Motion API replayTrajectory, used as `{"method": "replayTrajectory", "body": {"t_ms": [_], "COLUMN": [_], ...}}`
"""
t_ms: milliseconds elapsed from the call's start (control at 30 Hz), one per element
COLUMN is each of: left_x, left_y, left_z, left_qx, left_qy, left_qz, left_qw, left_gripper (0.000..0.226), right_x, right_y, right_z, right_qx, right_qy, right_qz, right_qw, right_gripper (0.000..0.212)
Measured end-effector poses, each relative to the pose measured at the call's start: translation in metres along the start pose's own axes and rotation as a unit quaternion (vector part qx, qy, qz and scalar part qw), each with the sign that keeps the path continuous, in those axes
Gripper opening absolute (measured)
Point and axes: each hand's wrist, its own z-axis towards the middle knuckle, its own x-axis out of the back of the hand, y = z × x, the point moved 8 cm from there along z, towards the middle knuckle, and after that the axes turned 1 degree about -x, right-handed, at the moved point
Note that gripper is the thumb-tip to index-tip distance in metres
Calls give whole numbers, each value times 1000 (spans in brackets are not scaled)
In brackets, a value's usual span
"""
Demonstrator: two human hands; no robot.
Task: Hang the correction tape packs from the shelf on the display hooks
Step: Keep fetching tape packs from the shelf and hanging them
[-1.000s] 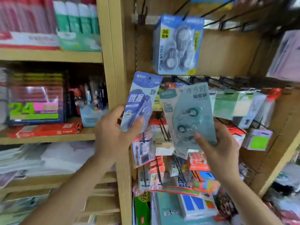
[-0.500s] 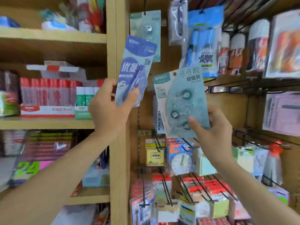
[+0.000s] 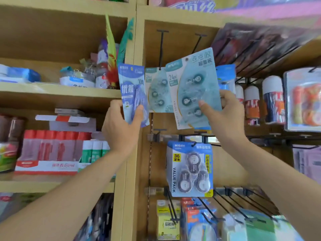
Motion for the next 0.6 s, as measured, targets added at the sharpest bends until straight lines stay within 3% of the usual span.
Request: {"method": "replayTrajectory", "body": {"t_ms": [200, 400, 600], "left_x": [-7, -6, -6], "left_y": [0, -4, -7], "left_z": [-5, -4, -5], "left_qx": [-70, -51, -60], "left_qy": [14, 6, 0], "left_qz": [25, -24, 3], "left_qw": [997, 998, 998], "left_gripper": [33, 48, 56], "right_x": [-34, -64, -80], "right_y": [-11, -8, -5], "right_z": [48, 81, 102], "right_qx": [29, 27, 35], "right_qy": [-26, -36, -44], "right_qz": [-31, -48, -48], "right_qw": [999, 998, 997], "right_gripper": [33, 34, 33]}}
